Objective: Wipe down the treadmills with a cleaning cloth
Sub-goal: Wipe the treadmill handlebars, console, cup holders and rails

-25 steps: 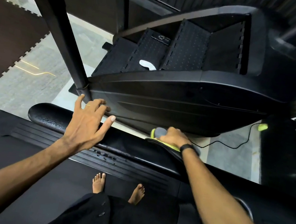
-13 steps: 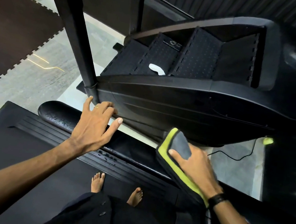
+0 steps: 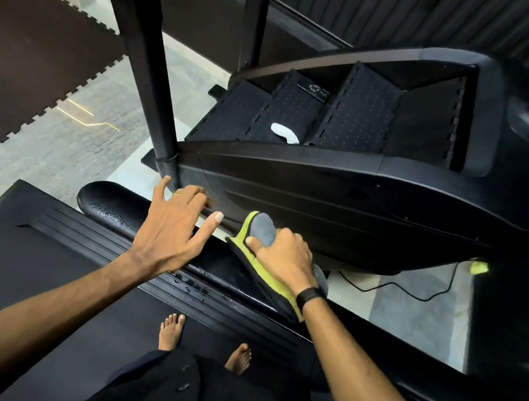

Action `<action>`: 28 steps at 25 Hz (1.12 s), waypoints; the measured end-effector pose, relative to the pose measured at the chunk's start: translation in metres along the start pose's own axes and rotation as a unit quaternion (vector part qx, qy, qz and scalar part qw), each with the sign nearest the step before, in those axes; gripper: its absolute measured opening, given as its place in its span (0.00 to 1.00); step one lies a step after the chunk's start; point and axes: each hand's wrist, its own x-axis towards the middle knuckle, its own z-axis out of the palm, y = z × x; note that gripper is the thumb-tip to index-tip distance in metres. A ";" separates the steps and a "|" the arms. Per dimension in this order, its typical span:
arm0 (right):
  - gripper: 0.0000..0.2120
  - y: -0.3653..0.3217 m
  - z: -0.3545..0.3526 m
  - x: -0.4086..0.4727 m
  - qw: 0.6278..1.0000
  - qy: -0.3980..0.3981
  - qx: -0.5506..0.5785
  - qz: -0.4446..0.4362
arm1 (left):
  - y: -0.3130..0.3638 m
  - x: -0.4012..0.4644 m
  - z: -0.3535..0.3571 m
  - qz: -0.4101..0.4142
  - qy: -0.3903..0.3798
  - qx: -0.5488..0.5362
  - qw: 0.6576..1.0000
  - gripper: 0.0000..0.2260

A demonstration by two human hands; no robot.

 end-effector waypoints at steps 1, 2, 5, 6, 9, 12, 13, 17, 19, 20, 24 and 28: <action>0.29 0.003 -0.002 -0.017 0.999 0.038 0.008 -0.025 | 0.000 0.000 0.000 0.001 0.000 -0.004 1.000 0.23; 0.28 0.010 -0.004 -0.035 0.995 0.079 0.009 -0.052 | 0.000 0.000 0.001 0.004 0.002 -0.008 1.000 0.23; 0.28 0.044 -0.014 -0.065 0.982 0.162 -0.019 -0.090 | -0.001 0.000 0.002 0.001 0.011 -0.011 1.000 0.22; 0.29 0.056 -0.017 -0.065 0.983 0.165 -0.028 -0.074 | -0.002 0.000 0.002 -0.002 0.015 -0.016 1.000 0.22; 0.30 0.080 -0.022 -0.039 0.994 0.098 -0.042 0.024 | -0.001 -0.002 0.003 -0.012 0.040 -0.035 0.999 0.20; 0.32 0.069 -0.018 0.007 0.994 -0.033 -0.046 0.094 | 0.001 -0.001 0.002 -0.022 0.048 -0.051 0.997 0.19; 0.31 0.056 -0.012 0.021 0.991 -0.073 -0.056 0.093 | 0.001 -0.001 0.002 -0.027 0.042 -0.050 0.997 0.19; 0.28 -0.012 0.016 0.044 0.994 -0.090 -0.063 0.017 | 0.000 0.000 0.000 -0.040 0.029 -0.048 0.998 0.21; 0.31 -0.029 0.016 0.034 0.998 -0.043 -0.033 -0.010 | 0.000 0.000 0.000 -0.048 0.024 -0.044 0.998 0.21; 0.32 -0.030 0.013 0.023 0.999 -0.019 -0.019 -0.021 | 0.000 0.000 0.001 -0.051 0.020 -0.042 0.998 0.21; 0.33 0.002 -0.005 -0.029 0.996 0.053 0.027 -0.067 | -0.001 -0.001 0.003 -0.049 0.024 -0.045 0.998 0.22; 0.33 0.043 -0.022 -0.042 0.996 0.062 0.044 -0.034 | -0.003 -0.001 0.006 -0.042 0.029 -0.053 0.997 0.24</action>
